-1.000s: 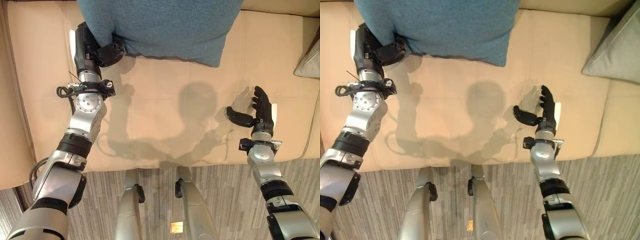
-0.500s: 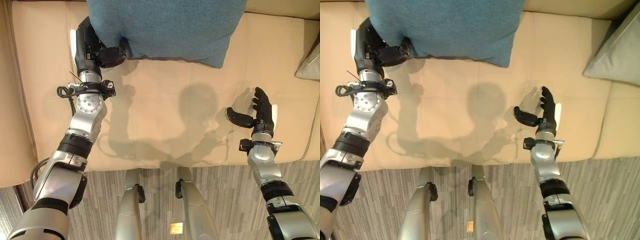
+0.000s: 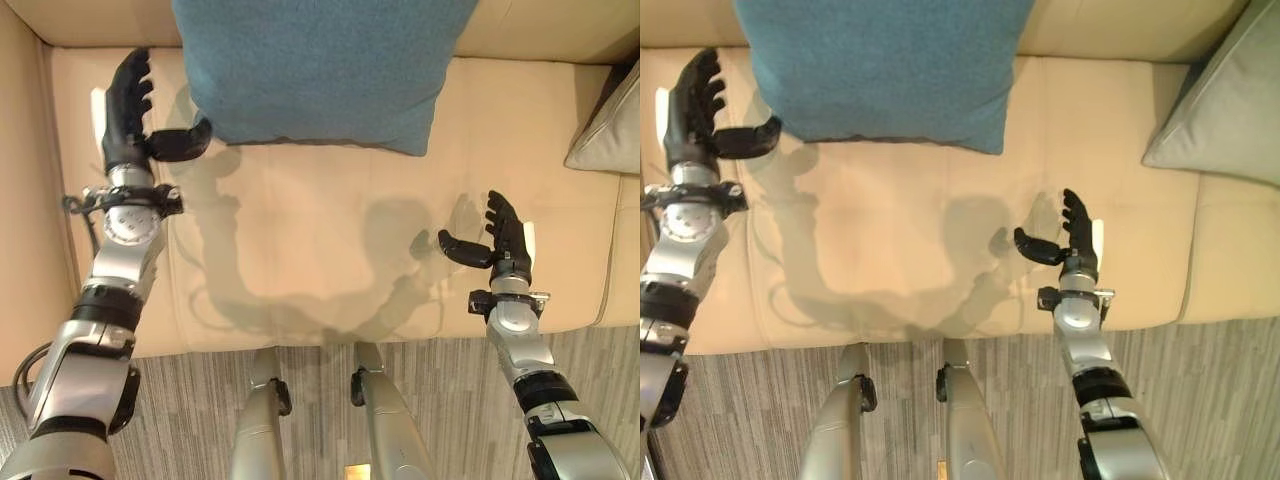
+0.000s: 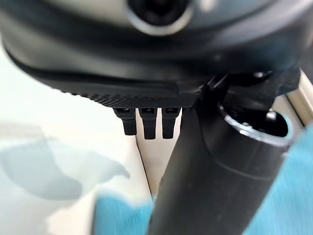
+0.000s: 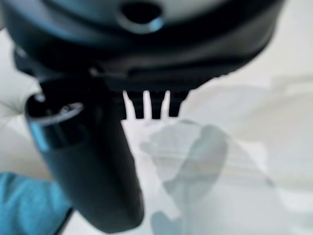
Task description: Pick up all the scattered cushions and arrange them neatly on the sofa.
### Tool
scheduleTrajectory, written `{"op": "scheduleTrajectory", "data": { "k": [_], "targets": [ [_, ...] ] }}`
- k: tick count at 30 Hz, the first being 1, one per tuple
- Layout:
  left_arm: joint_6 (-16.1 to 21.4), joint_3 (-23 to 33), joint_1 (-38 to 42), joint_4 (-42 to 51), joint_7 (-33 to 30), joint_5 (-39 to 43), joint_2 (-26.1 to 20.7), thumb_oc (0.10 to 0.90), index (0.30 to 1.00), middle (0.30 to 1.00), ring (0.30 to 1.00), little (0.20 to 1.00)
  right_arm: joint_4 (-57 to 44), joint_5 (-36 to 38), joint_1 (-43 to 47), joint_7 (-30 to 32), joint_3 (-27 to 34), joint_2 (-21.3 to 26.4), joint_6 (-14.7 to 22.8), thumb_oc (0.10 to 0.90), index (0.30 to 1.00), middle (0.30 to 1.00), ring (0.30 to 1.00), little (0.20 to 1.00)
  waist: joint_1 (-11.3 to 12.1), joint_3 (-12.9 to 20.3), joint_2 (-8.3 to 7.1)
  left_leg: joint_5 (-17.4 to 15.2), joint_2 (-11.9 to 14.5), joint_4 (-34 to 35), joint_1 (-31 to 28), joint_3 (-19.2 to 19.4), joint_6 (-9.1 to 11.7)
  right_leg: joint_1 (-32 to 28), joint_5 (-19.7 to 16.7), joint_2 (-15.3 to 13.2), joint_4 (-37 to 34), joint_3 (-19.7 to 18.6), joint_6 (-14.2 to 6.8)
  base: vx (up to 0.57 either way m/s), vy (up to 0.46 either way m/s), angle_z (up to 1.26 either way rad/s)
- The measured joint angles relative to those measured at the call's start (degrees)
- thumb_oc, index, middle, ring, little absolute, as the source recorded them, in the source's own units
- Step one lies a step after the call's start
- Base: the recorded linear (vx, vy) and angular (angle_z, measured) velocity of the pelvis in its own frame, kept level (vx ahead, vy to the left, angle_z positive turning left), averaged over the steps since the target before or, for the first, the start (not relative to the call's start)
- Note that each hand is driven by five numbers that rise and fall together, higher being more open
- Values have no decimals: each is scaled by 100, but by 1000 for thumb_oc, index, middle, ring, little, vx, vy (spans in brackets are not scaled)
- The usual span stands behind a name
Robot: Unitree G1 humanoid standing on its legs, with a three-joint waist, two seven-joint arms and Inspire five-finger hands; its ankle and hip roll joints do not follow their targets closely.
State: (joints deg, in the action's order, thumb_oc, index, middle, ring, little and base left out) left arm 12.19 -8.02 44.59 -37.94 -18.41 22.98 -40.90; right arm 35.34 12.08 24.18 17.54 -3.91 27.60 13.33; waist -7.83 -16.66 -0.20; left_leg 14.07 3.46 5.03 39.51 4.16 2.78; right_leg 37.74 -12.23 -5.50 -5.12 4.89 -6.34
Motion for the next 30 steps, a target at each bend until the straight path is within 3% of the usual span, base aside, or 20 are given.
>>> {"op": "scheduleTrajectory", "data": {
  "k": [3,6,8,12,16,19,23,30],
  "targets": [
    [1,504,-833,288,12,11,132,800,900,900,900,900,-108,-1,-372,-113,49,-121,-6,800,900,900,900,900,82,0,0,-38,27,1,-299,-7,49,-304,41,22,-2,16,-27,0,0,0],
    [-1,664,-1670,452,48,109,414,800,900,900,900,900,-252,-10,-814,-256,45,-197,-57,800,900,900,900,900,159,5,-6,-114,39,1,-705,-45,68,-741,164,23,-1,111,-105,29,-26,6],
    [52,975,-2315,1029,145,296,879,800,900,900,900,900,-419,-25,-1121,-334,82,-215,-120,800,900,900,900,900,187,9,-14,-172,36,2,-950,-66,68,-1009,193,19,-4,135,-123,21,-16,8],
    [55,703,-3595,1678,498,266,1464,800,900,900,900,900,-464,-77,-1725,-554,109,-341,-228,800,900,900,900,900,252,55,-52,-299,37,4,-1675,-161,102,-1798,398,14,-7,277,-89,34,-14,13],
    [2,570,-4296,1683,817,22,1573,800,900,900,900,900,-441,-271,-1977,-790,110,-444,-260,800,900,900,900,900,306,129,-102,-371,76,4,-1993,-163,108,-2118,471,37,-6,286,-94,0,-23,2],
    [-74,538,-4602,1287,1004,-124,1884,800,900,900,900,900,-315,-342,-2208,-942,81,-536,-347,800,900,900,900,900,276,224,-86,-415,65,5,-2338,-180,114,-2485,513,45,-9,318,-62,-14,-40,6],
    [-271,345,-4780,-5,1128,-636,2193,800,900,900,900,900,283,-626,-2472,-1127,-330,-668,-443,800,900,900,900,900,306,650,-83,-543,89,8,-2853,-192,129,-3013,679,68,-13,373,-65,-18,-37,3],
    [-468,355,-5054,-1840,1153,-1436,2486,800,900,900,900,900,1284,-691,-2878,-1222,-444,-881,-479,800,900,900,900,900,357,1281,-65,-704,192,29,-3401,-182,162,-3567,826,143,-16,415,15,13,-38,0]
  ]
}}
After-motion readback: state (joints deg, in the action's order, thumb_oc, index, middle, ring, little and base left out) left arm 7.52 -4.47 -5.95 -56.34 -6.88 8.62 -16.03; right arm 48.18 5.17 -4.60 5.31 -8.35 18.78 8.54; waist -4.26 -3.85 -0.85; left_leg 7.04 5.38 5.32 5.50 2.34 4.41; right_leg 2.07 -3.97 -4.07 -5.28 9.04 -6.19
